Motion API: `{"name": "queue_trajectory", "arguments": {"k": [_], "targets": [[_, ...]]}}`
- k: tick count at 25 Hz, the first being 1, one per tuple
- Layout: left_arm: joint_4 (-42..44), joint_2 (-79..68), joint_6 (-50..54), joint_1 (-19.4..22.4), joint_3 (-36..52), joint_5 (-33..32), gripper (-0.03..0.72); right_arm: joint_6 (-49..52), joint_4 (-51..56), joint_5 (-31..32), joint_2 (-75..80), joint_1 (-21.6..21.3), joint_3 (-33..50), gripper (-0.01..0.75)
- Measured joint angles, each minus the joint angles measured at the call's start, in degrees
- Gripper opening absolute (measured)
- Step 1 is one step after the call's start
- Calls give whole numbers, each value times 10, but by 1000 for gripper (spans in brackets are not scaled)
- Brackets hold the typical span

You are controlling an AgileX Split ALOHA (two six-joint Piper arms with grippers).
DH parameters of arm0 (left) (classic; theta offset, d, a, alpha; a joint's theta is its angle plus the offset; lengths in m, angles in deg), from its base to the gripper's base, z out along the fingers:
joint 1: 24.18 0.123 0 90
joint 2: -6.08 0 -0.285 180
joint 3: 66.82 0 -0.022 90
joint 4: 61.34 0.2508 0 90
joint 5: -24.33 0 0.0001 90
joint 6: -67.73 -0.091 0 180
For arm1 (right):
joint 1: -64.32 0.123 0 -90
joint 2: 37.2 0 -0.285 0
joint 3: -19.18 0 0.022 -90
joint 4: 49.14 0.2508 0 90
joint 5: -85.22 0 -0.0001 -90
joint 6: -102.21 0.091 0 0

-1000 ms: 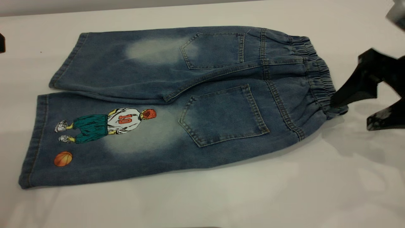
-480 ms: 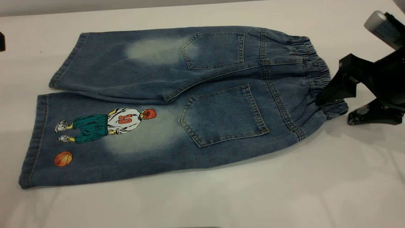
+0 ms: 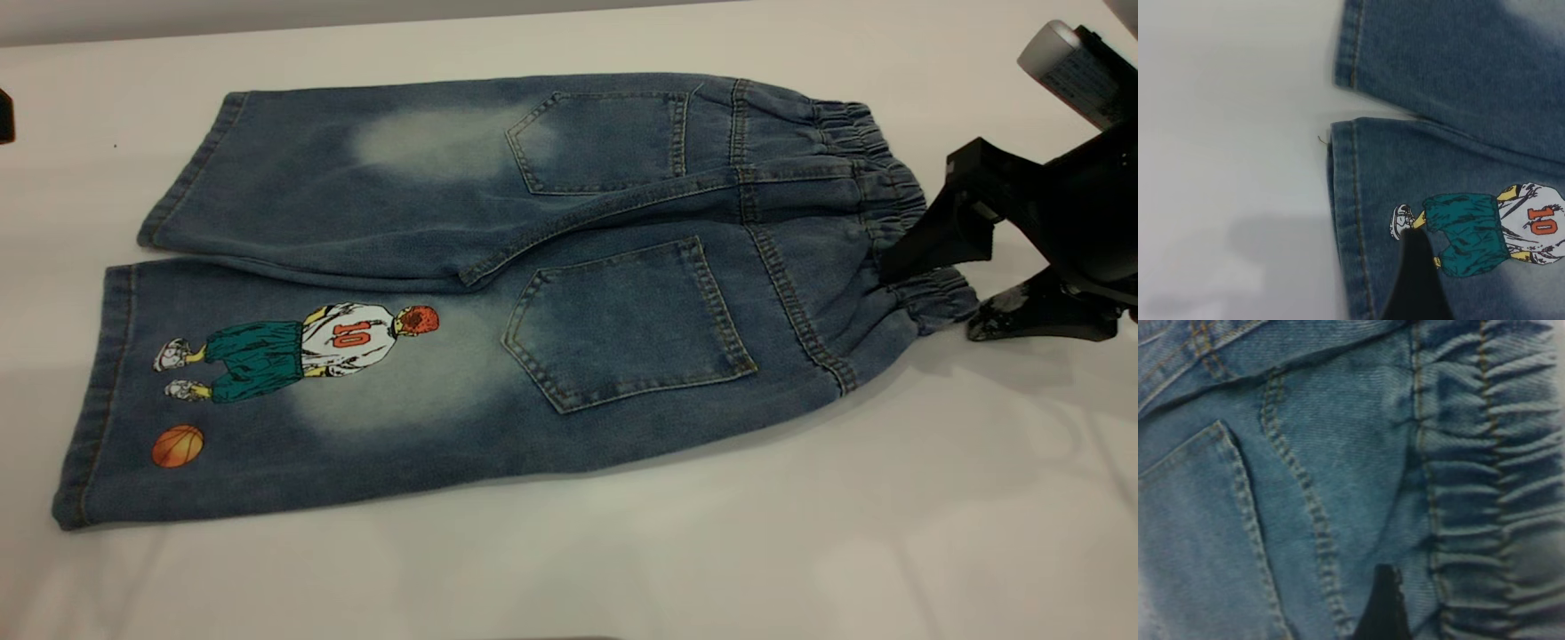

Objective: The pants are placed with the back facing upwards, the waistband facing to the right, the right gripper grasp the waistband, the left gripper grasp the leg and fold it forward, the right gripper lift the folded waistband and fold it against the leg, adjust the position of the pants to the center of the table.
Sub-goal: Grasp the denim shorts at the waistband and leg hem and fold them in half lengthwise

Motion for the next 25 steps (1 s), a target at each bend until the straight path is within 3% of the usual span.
{"name": "queue_trajectory", "arguments": {"k": [3, 6, 10, 11, 19, 25], "targets": [[0, 0, 1, 0, 0, 0, 485, 7, 0, 19, 3, 0, 0, 484], [0, 0, 2, 0, 0, -2, 485, 9, -1, 22, 4, 0, 0, 369], [0, 0, 2, 0, 0, -17, 485, 11, -24, 45, 10, 0, 0, 93], [0, 0, 2, 0, 0, -25, 485, 11, -28, 50, 13, 0, 0, 62], [7, 0, 0, 0, 1, -135, 485, 11, -51, 65, 23, 0, 0, 29], [37, -11, 24, 0, 40, -144, 485, 9, -58, 73, 23, 0, 0, 29]]}}
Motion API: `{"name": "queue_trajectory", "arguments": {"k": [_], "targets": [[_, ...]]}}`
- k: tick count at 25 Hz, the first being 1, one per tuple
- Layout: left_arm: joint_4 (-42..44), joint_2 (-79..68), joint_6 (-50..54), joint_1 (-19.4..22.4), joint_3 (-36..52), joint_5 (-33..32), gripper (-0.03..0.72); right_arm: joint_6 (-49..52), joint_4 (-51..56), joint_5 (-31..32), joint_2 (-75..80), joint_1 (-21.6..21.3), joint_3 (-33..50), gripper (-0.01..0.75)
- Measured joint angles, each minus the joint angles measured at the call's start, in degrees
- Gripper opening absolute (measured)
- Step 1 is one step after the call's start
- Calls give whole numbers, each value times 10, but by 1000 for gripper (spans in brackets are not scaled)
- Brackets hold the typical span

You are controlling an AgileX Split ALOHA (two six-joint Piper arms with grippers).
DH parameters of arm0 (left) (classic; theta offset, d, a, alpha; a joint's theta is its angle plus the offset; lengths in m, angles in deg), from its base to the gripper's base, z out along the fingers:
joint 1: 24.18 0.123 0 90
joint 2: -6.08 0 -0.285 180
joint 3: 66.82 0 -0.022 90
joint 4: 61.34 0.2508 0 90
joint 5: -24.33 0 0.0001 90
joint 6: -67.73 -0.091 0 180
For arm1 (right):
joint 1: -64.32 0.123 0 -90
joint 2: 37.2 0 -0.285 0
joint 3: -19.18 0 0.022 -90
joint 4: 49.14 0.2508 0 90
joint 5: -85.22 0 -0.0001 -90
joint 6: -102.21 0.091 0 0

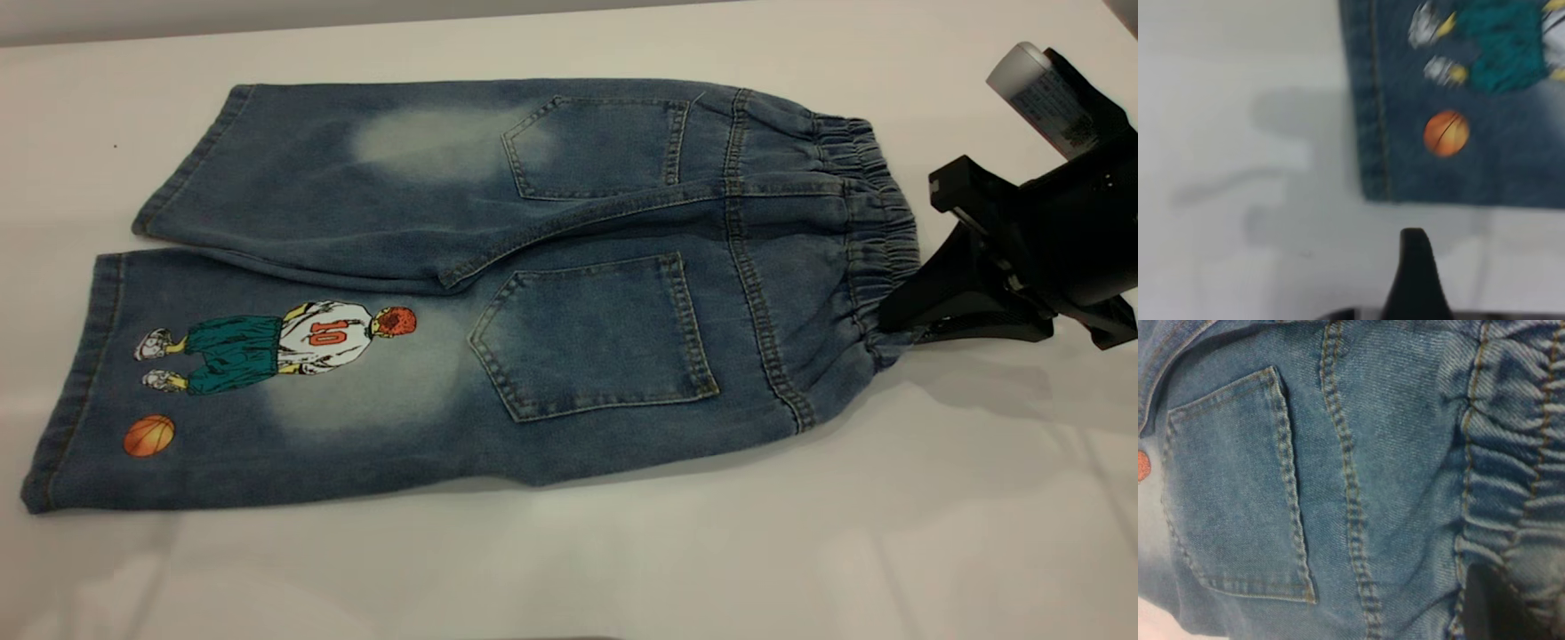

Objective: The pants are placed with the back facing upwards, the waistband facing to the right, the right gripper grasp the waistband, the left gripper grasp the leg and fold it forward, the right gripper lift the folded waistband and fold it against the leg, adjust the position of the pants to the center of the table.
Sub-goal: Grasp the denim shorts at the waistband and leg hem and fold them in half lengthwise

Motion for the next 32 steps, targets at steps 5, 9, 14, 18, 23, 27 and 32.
{"name": "queue_trajectory", "arguments": {"k": [5, 9, 14, 18, 23, 27, 32], "targets": [[69, -59, 74, 0, 25, 55, 485, -8, -1, 10, 0, 0, 0, 31], [115, -123, 123, 0, 25, 87, 485, -16, -2, 13, 0, 0, 0, 31], [148, -211, 161, 6, 25, 143, 485, -18, -2, 13, 0, 0, 0, 31], [150, -272, 157, 6, 25, 202, 485, -19, -2, 13, 0, 0, 0, 31], [151, -329, 154, 6, 21, 269, 485, -19, -2, 13, 0, 0, 0, 31], [152, -358, 140, 6, 20, 298, 485, -19, -2, 13, 0, 0, 0, 31], [155, -366, 136, 6, 16, 302, 433, -19, -2, 13, 0, 0, 0, 31]]}}
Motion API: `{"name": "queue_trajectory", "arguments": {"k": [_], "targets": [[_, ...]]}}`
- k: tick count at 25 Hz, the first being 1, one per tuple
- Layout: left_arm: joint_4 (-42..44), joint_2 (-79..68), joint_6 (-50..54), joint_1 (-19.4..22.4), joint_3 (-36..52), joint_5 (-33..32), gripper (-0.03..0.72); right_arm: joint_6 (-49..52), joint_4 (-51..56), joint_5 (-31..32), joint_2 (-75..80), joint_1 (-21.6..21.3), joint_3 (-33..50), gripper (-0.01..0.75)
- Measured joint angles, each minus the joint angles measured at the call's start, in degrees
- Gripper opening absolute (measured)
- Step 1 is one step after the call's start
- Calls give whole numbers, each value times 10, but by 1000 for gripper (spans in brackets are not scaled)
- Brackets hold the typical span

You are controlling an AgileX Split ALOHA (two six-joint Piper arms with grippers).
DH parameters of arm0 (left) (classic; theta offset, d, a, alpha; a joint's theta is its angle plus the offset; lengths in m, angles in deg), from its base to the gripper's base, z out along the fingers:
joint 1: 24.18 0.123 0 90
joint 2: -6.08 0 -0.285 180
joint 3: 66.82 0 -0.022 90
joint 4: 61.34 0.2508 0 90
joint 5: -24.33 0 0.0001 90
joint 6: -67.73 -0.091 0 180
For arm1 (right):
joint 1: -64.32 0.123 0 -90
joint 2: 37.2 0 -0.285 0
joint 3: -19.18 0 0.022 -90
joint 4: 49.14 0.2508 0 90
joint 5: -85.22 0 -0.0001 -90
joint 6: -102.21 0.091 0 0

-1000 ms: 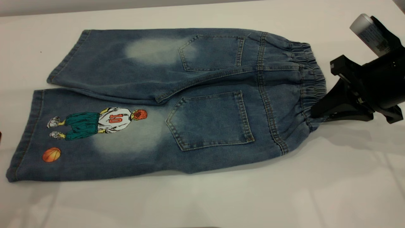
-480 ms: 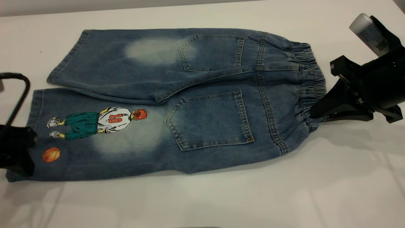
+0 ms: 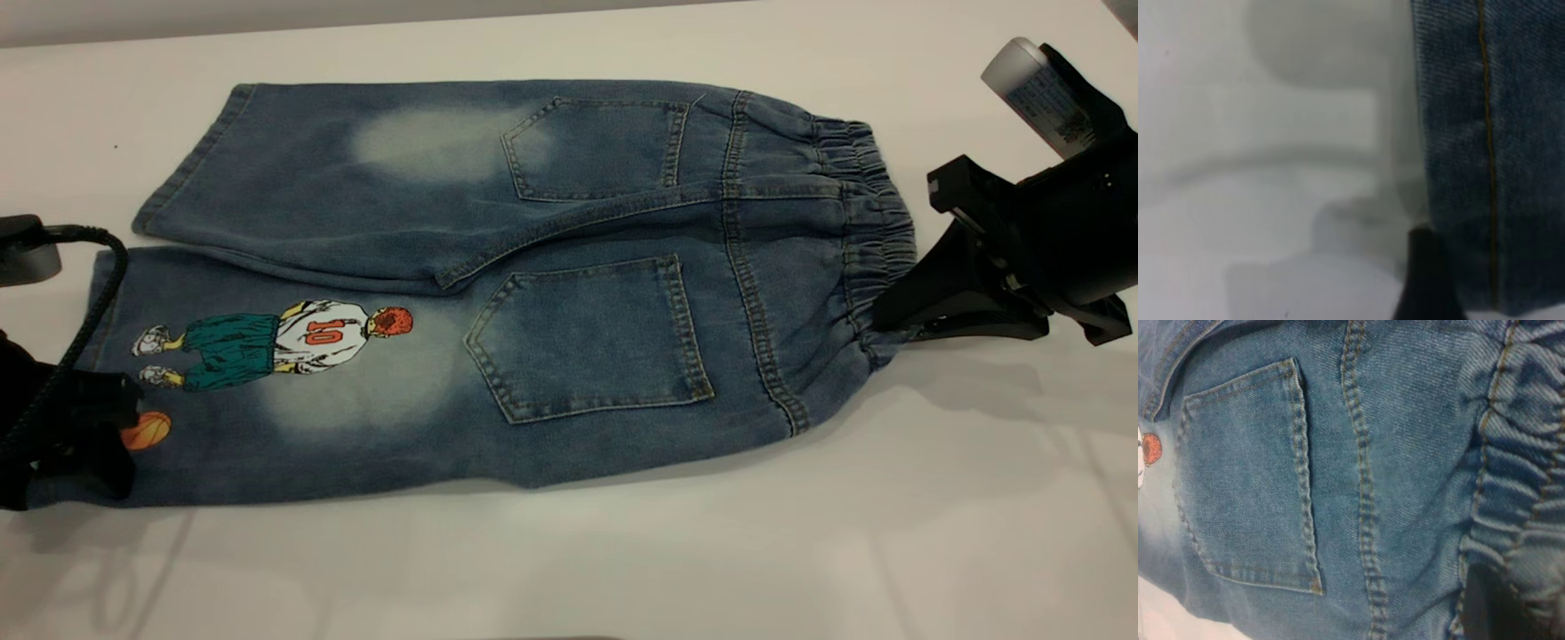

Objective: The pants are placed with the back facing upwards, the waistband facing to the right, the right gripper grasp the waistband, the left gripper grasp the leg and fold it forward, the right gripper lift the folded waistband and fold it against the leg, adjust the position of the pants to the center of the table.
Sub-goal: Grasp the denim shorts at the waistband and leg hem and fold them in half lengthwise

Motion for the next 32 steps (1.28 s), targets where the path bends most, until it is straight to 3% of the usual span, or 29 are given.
{"name": "queue_trajectory", "arguments": {"k": [3, 6, 7, 17, 22, 32], "targets": [[1, 2, 0, 0, -1, 10, 290, 0, 0, 3, 0, 0, 0, 31], [1, 8, 0, 0, -1, 16, 90, 0, -1, 18, 0, 0, 0, 31], [1, 14, 0, 0, -1, 13, 62, 0, -2, 27, 0, 0, 0, 31], [1, 214, 0, -19, 0, -100, 48, 39, -64, 45, -107, 0, 0, 31], [1, 308, -8, -22, -36, -156, 48, 71, -104, 22, -171, 0, -5, 31], [-3, 221, -26, -23, -173, -169, 48, 82, -117, -53, -153, 0, -94, 31]]}}
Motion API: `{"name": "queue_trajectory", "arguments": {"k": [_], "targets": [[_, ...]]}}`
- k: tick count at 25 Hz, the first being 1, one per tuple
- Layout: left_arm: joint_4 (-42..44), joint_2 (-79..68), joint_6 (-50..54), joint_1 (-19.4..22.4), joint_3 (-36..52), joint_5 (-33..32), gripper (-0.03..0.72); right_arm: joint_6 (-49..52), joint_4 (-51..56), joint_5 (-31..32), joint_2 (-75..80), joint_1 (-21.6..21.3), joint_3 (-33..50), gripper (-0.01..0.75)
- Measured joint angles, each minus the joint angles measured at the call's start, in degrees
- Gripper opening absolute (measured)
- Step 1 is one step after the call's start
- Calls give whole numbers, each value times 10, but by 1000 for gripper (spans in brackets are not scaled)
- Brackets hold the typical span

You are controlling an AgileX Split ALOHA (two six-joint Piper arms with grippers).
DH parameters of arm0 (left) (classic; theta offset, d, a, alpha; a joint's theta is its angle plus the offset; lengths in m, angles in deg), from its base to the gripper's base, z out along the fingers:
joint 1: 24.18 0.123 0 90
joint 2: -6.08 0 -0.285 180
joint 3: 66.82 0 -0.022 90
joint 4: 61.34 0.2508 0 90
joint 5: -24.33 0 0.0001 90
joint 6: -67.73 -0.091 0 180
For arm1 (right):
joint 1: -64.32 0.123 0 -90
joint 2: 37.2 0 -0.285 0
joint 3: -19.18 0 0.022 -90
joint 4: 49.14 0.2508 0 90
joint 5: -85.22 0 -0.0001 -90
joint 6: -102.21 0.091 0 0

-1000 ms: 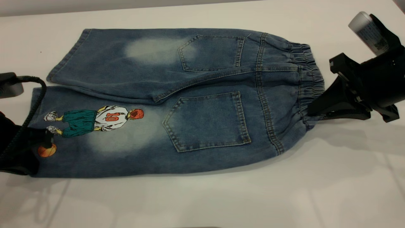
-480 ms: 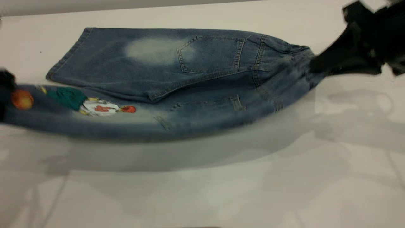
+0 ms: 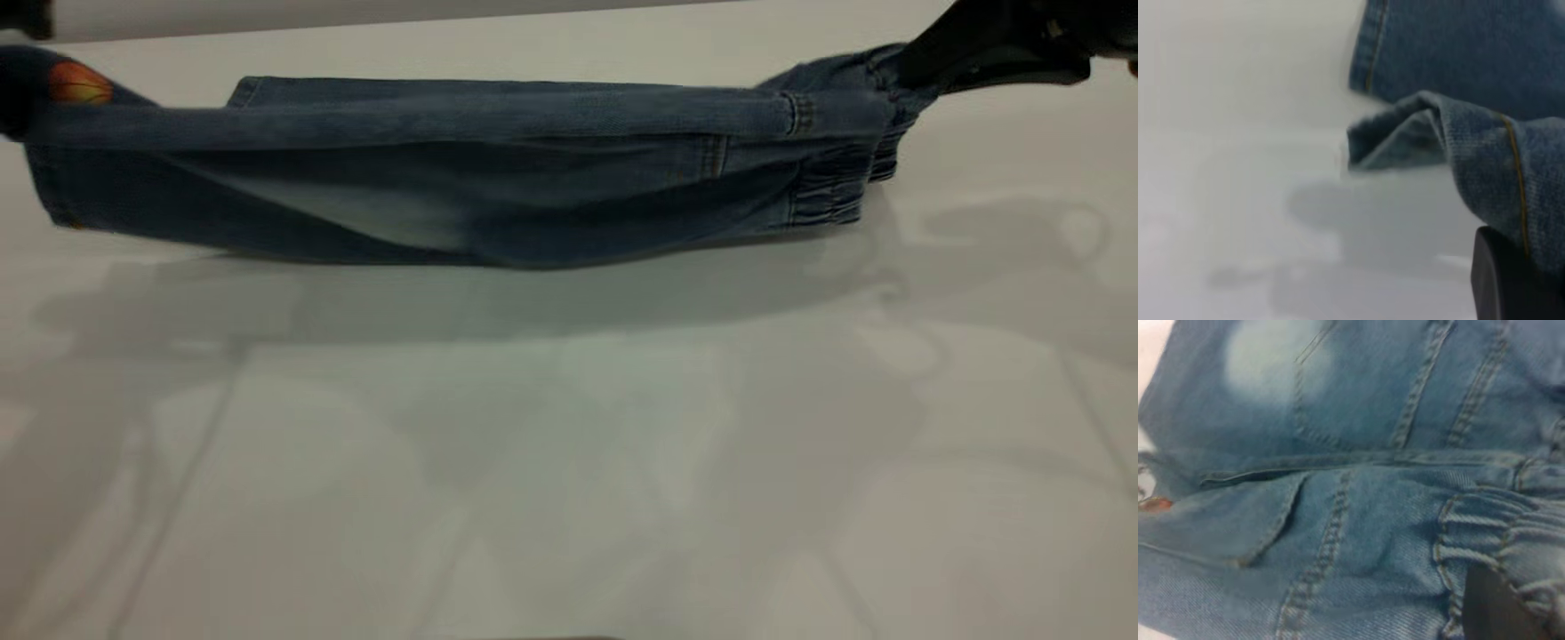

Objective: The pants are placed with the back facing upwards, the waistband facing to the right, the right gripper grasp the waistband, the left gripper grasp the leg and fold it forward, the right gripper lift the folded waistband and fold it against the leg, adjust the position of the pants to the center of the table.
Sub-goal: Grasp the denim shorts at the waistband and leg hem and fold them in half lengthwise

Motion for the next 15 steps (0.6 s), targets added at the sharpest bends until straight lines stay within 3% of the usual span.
{"name": "queue_trajectory", "arguments": {"k": [11, 15], "targets": [[-1, -191, -1, -16, -183, 5, 48, -9, 23, -50, 97, 0, -102, 33], [0, -246, -4, -30, -210, 40, 48, -52, 76, -55, 133, 0, -120, 34]]}}
